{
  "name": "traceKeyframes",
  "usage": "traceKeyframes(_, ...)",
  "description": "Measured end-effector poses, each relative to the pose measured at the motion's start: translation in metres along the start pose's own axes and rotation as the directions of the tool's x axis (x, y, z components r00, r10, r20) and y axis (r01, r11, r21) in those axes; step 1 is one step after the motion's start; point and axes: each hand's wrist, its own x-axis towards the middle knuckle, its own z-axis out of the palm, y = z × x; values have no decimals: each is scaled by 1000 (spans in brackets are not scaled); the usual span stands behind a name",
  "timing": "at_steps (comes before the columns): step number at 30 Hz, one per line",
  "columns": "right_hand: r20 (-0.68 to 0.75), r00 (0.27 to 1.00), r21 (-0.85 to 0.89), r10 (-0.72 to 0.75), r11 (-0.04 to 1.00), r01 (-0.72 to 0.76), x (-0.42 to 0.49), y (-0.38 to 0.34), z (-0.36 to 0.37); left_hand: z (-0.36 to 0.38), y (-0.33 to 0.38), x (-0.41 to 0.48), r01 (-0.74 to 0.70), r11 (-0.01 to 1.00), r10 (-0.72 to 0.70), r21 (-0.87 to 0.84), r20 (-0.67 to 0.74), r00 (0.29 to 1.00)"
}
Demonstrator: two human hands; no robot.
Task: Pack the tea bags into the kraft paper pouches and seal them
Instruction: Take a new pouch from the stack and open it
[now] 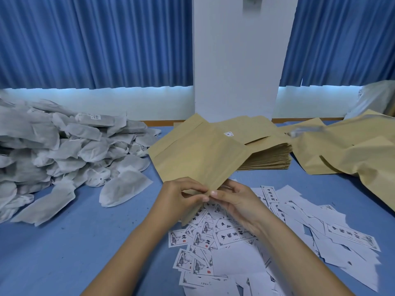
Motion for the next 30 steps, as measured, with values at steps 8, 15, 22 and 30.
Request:
traceKeyframes(8, 8, 1000, -10, 8, 1000, -8, -1, 1, 0, 2, -2, 0, 17, 999, -16, -36, 37, 999)
traceKeyframes(15, 14, 1000, -8, 23, 1000, -23, -3, 0, 0, -2, -4, 0, 33, 995, -27, -90, 75, 997)
traceKeyframes(22, 19, 999, -9, 32, 999, -32, -4, 0, 1, -6, -3, 1, 46, 994, -35, -99, 108, 993)
traceKeyframes(30, 25, 999, -20, 37, 999, -37, -3, 0, 0, -6, -3, 1, 50, 994, -38, -98, 123, 992)
